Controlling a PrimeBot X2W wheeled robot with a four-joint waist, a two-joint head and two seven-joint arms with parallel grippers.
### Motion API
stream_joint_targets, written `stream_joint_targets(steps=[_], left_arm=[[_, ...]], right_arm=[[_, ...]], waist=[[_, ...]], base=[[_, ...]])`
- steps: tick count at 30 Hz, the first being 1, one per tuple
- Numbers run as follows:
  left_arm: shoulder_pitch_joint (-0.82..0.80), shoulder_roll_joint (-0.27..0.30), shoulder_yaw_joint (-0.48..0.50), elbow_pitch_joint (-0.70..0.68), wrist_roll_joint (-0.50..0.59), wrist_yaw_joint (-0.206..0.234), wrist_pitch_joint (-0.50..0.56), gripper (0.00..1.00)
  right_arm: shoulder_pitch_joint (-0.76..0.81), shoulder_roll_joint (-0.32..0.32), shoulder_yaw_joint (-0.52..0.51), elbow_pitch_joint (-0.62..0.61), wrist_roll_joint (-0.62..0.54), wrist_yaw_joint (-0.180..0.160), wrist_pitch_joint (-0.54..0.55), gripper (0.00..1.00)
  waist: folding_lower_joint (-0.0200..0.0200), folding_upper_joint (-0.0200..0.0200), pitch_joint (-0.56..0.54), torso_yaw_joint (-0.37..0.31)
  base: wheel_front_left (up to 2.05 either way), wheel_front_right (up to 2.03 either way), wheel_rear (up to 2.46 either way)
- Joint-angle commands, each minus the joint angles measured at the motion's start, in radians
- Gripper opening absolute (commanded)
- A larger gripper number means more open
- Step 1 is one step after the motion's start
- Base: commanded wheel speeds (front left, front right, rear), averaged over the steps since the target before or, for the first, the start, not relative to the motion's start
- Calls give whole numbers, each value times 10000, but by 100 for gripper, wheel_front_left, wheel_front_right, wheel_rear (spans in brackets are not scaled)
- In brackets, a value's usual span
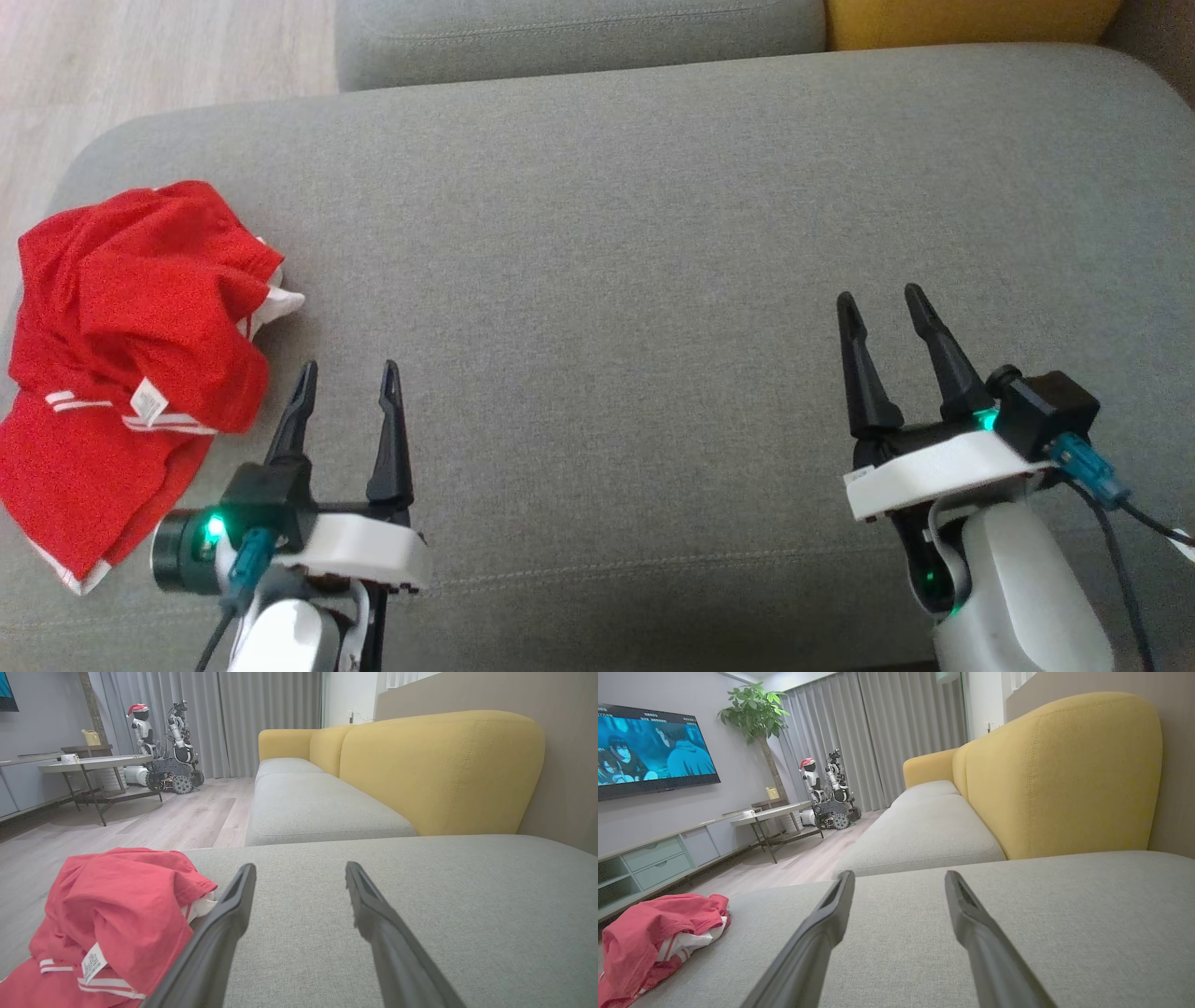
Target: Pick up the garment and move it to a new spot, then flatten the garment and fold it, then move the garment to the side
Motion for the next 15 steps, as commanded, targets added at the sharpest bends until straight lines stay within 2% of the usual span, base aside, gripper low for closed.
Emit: stream_joint_targets(steps=[1,6,15], left_arm=[[-283,-7,471,-270,125,-56,-122,100],[-218,-250,786,-82,438,-385,-122,100],[-185,-514,1166,177,788,-681,-122,100]], right_arm=[[-430,29,210,-267,-19,75,28,100],[-462,29,214,-103,29,75,126,100],[-522,30,153,0,-132,75,74,100]], waist=[[0,0,-8,-2],[0,0,-28,-19],[0,0,-44,-34]], base=[[0,0,0],[0,0,0],[0,0,0]])
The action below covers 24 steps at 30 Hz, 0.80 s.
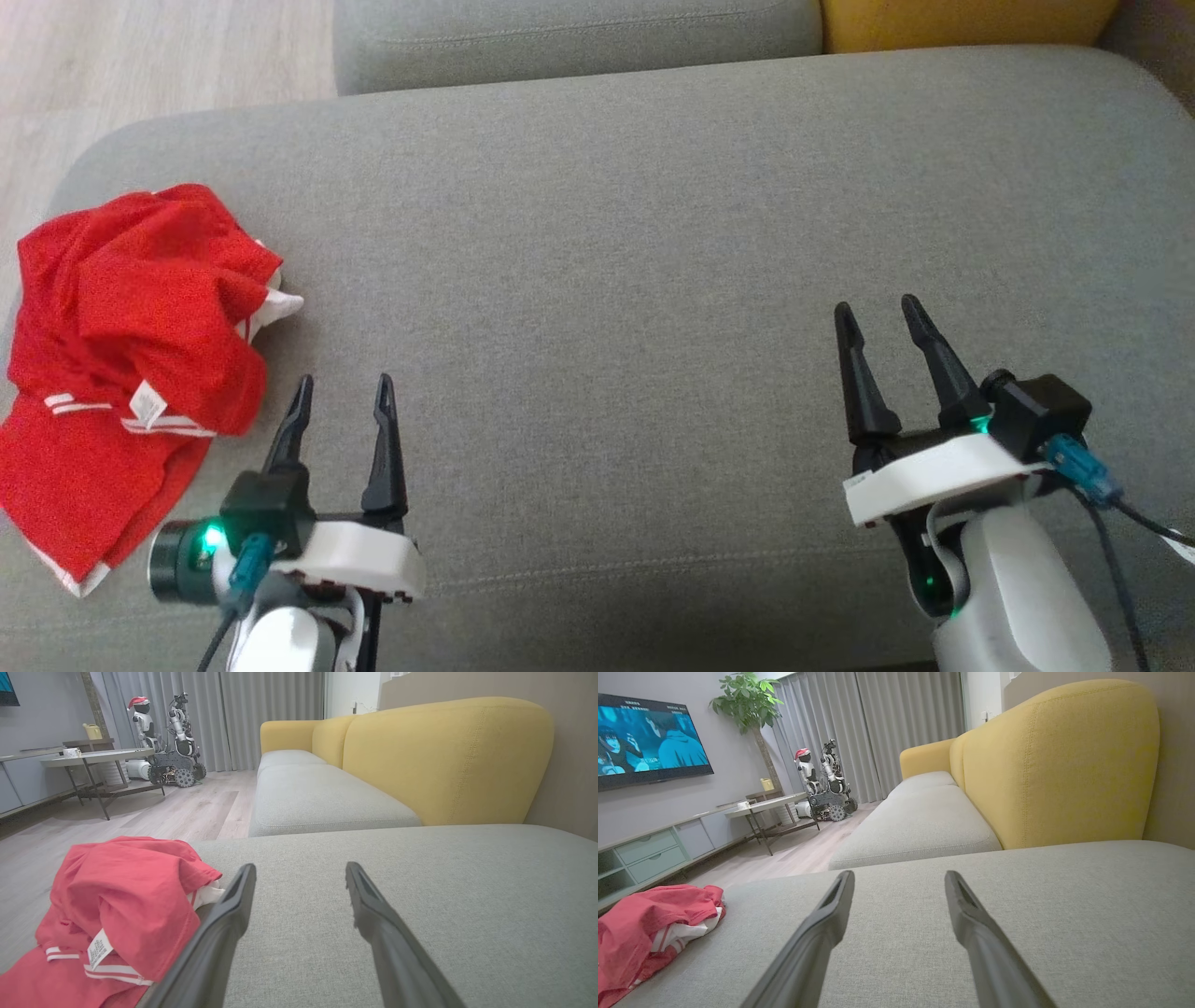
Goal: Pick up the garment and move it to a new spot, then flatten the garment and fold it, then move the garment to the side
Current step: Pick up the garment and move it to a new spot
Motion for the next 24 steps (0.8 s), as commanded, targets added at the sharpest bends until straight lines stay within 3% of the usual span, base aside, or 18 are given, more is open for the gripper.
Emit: stream_joint_targets(steps=[1,9,24], left_arm=[[-337,-6,403,-309,132,-72,-124,100],[-504,-154,575,-307,350,-199,-124,100],[-317,-221,1014,-754,551,-131,-124,100]], right_arm=[[-529,31,190,-323,-160,75,-95,100],[-541,32,184,-484,-464,75,-194,100],[-491,32,838,-582,-475,75,-199,100]], waist=[[0,0,36,11],[0,0,268,394],[0,0,202,2482]], base=[[0,0,0],[0,0,0],[0,0,0]])
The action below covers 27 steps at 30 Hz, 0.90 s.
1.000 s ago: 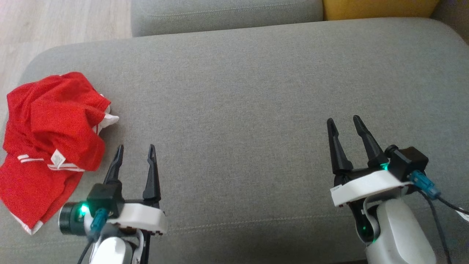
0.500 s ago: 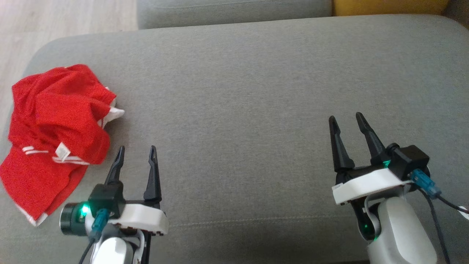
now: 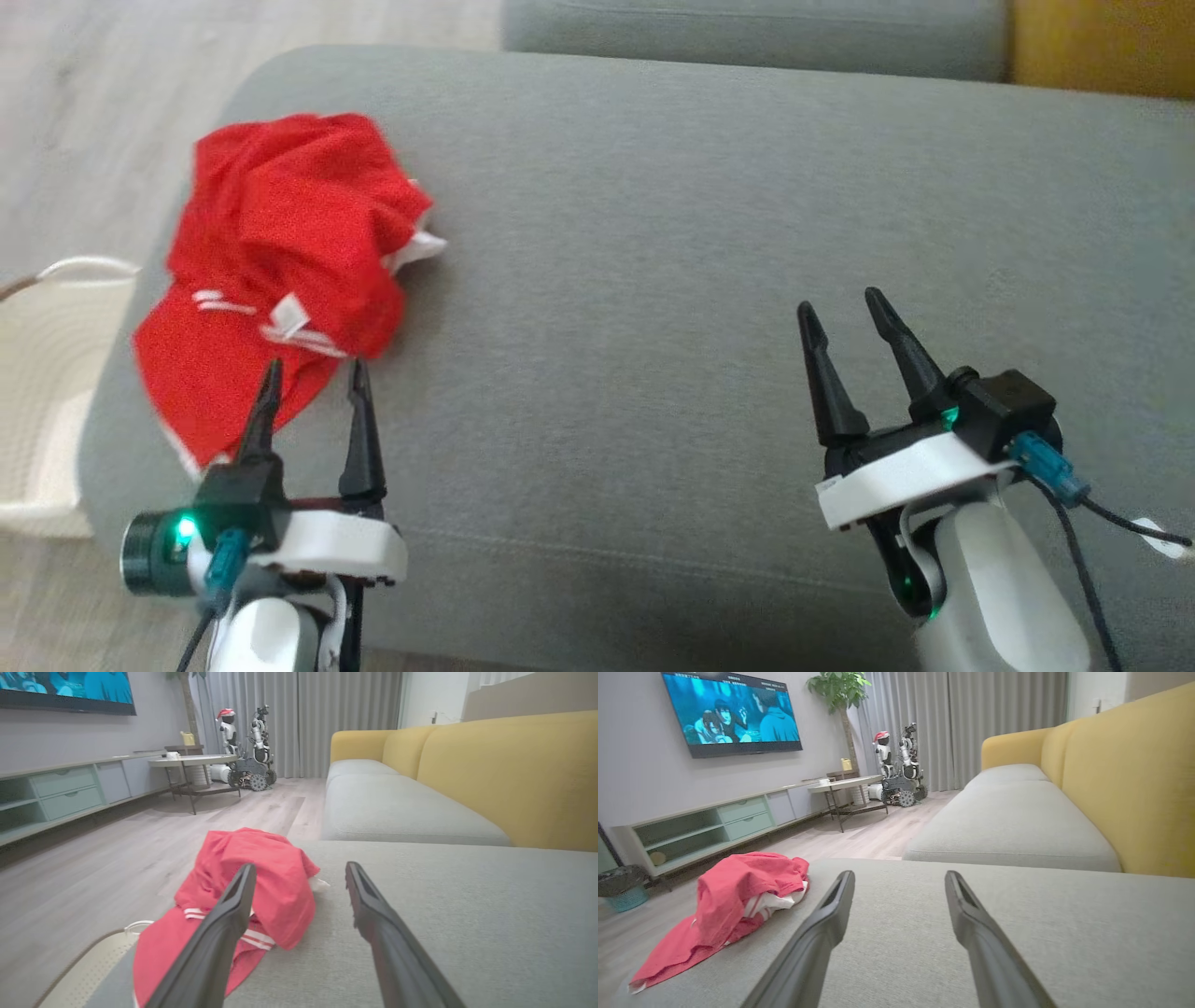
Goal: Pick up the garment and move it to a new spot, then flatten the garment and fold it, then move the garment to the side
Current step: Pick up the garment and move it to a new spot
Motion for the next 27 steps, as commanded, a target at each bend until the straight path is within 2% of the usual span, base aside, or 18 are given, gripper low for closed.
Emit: stream_joint_targets(steps=[1,16,27], left_arm=[[-280,13,382,-370,94,15,-122,100],[272,44,791,-604,144,-24,-122,100],[403,10,1067,-815,-19,-10,-122,100]], right_arm=[[-407,34,241,-399,-59,75,-99,100],[-30,34,717,-286,386,75,-199,100],[10,34,978,-191,483,75,-236,100]], waist=[[0,0,-15,542],[0,0,-348,2352],[0,0,-350,2858]], base=[[0,0,0],[0,0,0],[0,0,0]])
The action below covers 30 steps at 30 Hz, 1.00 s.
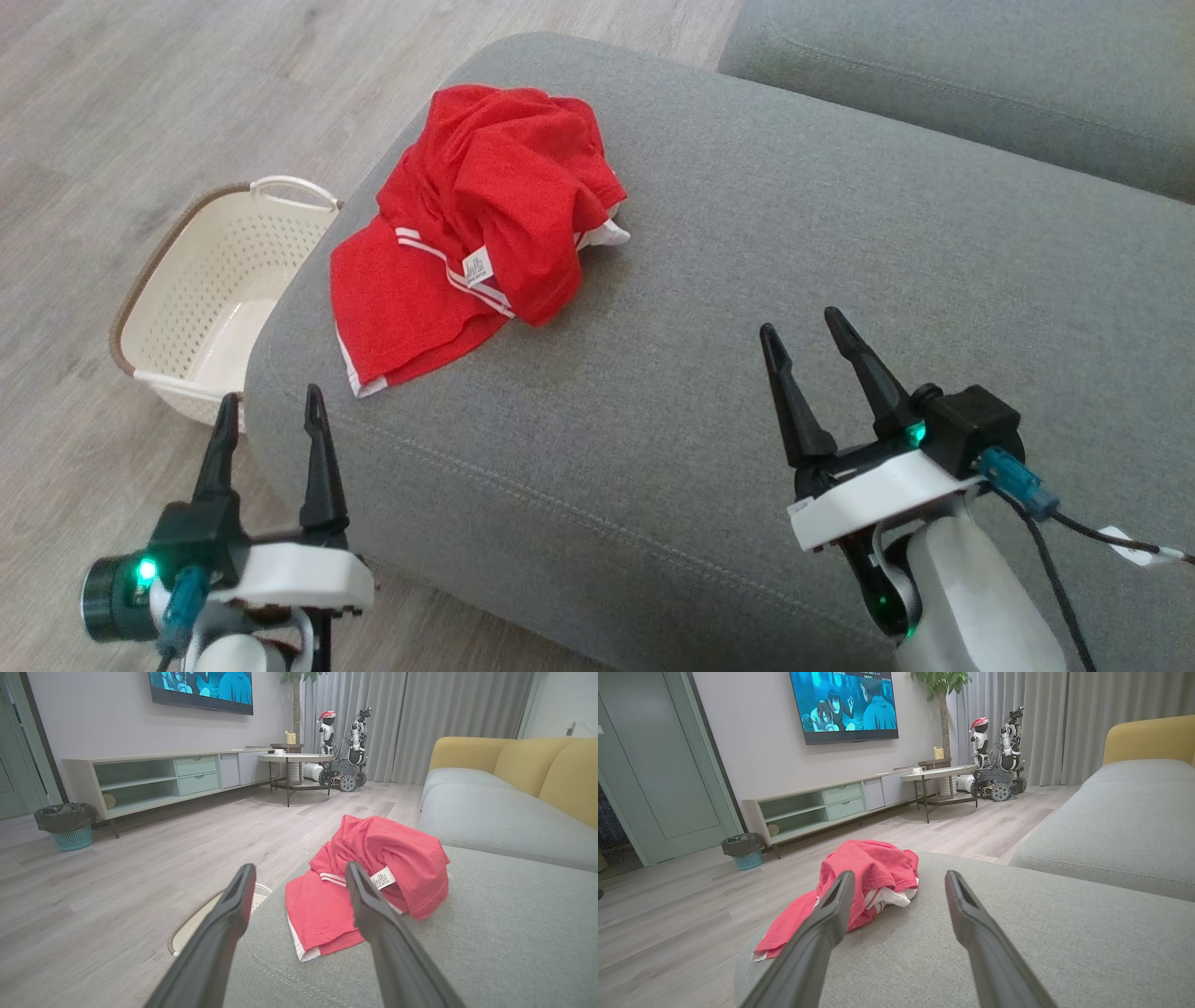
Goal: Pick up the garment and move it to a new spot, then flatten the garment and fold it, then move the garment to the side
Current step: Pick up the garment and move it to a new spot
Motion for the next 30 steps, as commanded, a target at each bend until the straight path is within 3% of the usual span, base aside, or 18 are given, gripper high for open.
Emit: stream_joint_targets(steps=[1,17,26,30], left_arm=[[-380,-1,369,-365,-100,-3,-122,100],[-1109,-14,1104,-235,-349,-367,-122,100],[-3352,403,1703,1268,-1163,-1214,-97,100],[-4809,795,1679,2332,-1494,-1666,536,100]], right_arm=[[-128,34,239,-284,130,73,-135,100],[-420,34,43,-485,-98,73,2,100],[-791,34,-990,-1756,-958,73,644,100],[-901,34,-1274,-2606,-1419,73,1042,100]], waist=[[0,0,1,-5],[0,0,752,-460],[0,0,2341,-1060],[0,0,3046,-1411]], base=[[0,0,0],[0,0,0],[0,0,0],[0,0,0]])
